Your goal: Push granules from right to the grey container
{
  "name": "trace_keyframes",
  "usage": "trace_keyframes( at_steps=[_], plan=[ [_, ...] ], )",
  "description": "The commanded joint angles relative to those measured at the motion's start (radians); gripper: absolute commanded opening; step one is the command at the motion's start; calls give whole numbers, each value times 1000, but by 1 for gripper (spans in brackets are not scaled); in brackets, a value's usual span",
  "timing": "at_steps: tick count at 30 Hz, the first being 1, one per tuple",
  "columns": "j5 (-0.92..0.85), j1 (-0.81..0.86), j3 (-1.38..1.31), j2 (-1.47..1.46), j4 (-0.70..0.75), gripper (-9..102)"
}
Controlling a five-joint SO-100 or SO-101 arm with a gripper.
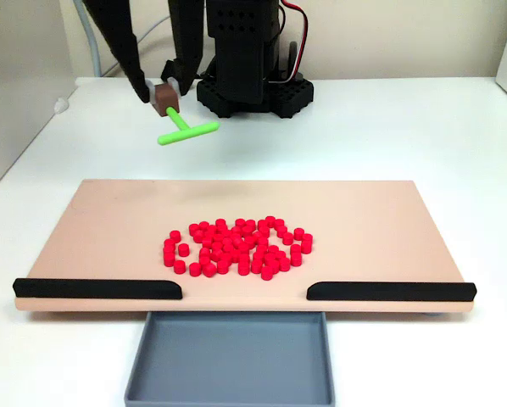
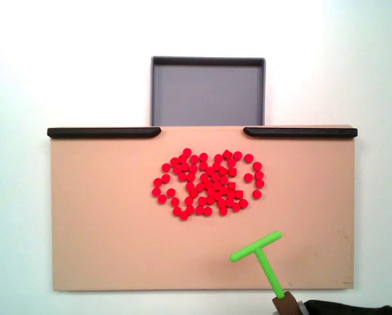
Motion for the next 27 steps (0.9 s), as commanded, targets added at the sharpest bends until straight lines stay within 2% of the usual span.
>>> trace_keyframes(
  at_steps=[1,4,13,21,27],
  plan=[
    [-109,29,-55,-28,-2,0],
    [-233,54,-64,-52,-3,0],
    [-529,106,-64,-143,-153,0],
    [-784,138,-87,-193,-156,0],
    [-905,150,-169,-275,-156,0]
  ],
)
